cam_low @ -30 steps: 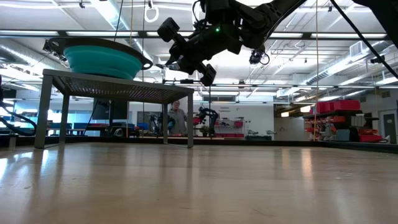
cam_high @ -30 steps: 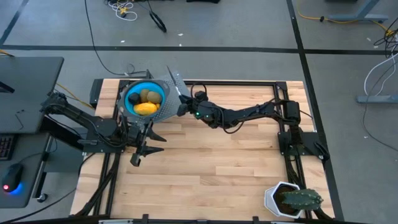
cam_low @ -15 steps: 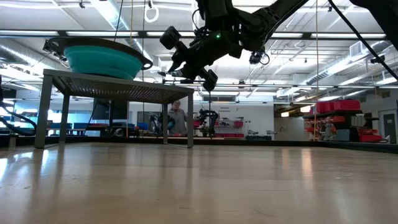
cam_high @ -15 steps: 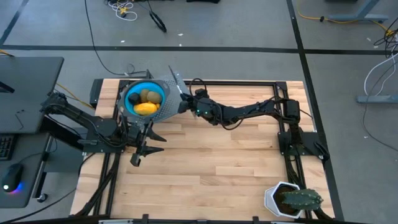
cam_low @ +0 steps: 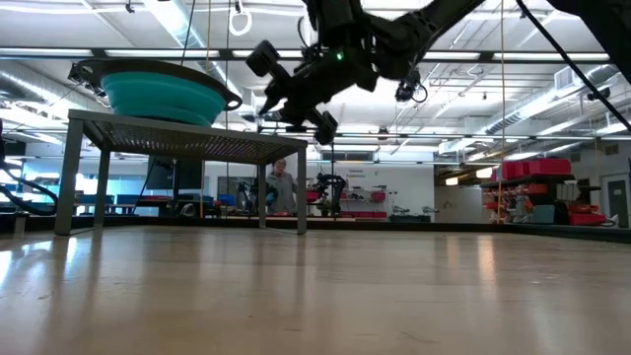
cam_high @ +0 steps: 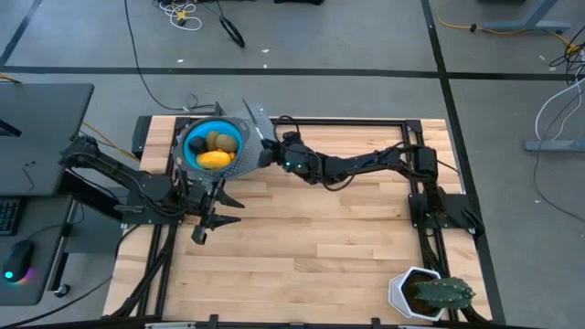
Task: Pick & Place Fruit
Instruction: Put the white knife on the shelf
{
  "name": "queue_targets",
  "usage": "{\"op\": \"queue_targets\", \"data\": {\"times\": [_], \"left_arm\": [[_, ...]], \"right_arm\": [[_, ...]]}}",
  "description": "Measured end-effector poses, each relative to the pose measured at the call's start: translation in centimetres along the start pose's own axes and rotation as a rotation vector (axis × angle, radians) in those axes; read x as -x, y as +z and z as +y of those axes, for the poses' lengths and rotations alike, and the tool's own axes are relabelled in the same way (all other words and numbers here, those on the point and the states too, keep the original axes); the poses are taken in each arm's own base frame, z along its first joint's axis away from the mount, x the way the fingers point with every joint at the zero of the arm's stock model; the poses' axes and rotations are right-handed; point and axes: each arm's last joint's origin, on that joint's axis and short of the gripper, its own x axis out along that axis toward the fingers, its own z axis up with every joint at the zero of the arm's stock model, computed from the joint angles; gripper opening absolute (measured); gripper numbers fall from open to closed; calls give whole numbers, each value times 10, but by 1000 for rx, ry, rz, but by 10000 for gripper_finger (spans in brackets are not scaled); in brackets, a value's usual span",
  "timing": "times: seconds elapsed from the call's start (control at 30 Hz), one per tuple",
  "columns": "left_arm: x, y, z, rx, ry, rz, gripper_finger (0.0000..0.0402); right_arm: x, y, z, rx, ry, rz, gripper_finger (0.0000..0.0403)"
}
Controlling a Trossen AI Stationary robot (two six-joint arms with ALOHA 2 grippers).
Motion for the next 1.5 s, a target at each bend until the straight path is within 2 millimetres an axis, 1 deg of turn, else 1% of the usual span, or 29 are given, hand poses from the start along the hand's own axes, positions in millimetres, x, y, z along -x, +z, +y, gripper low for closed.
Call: {"op": "queue_targets", "data": {"times": [0.07,0.13,0.2,0.3,0.4,0.57,0.63,0.93,1.17,1.5], "left_arm": [[0,0,0,0,0,0,165],[0,0,0,0,0,0,165],[0,0,0,0,0,0,165],[0,0,0,5,0,0,165],[0,0,0,6,0,-1,165],[0,0,0,8,0,-2,165],[0,0,0,8,0,-2,165],[0,0,0,5,0,-1,165],[0,0,0,8,0,-1,165],[0,0,0,8,0,-2,165]], "right_arm": [[0,5,10,38,-9,9,57],[0,9,17,81,-61,21,57],[0,12,20,112,-108,32,57],[-1,16,23,117,-118,33,57],[-3,14,23,118,-119,36,57],[-10,-4,15,130,-134,64,57],[-12,-6,14,132,-137,66,57],[-14,6,29,154,-139,71,58],[-14,4,25,178,-193,90,58],[-20,6,22,157,-163,103,58]]}}
